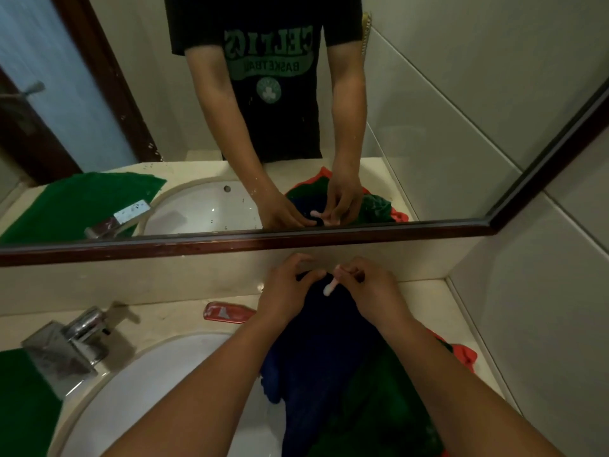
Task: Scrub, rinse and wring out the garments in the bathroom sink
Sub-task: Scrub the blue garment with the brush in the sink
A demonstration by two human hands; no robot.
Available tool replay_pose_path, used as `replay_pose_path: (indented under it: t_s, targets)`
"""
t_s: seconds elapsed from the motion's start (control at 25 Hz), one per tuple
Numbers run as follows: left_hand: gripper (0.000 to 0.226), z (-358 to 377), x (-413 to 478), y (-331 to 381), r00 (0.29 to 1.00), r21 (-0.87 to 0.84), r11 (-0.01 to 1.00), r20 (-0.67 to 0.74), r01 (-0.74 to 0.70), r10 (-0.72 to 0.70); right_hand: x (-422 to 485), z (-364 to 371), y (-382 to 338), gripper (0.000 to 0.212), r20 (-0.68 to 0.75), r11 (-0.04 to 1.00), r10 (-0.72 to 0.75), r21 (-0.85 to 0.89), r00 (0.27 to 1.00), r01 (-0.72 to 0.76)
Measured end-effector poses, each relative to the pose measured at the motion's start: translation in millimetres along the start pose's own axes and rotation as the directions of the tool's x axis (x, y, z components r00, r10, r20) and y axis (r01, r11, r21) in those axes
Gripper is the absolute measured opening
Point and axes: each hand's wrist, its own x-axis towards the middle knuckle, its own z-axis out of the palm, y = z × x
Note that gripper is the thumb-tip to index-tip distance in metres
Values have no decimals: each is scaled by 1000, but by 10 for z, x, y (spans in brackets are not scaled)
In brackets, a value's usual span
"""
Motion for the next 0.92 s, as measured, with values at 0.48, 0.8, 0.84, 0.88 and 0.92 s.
replay_pose_path:
  t_s: [0.48,0.8,0.84,0.88,0.92]
  targets:
    - [21,108,33,-95,999,-30,999,31,-26,27,-48,-90,-98,26,-39,994,-34,105,999,38]
    - [21,122,39,-213,1000,-48,998,6,-27,27,63,-51,71,20,98,999,50,11,994,-52]
    - [23,115,44,-211,1000,-34,999,2,-31,31,68,-44,77,20,99,998,55,13,994,-57]
    - [25,103,40,-207,999,-24,999,-7,-33,33,62,-31,71,19,90,998,55,19,994,-57]
    - [26,85,29,-203,999,-19,999,-19,-30,30,43,-25,58,19,70,998,43,38,997,-46]
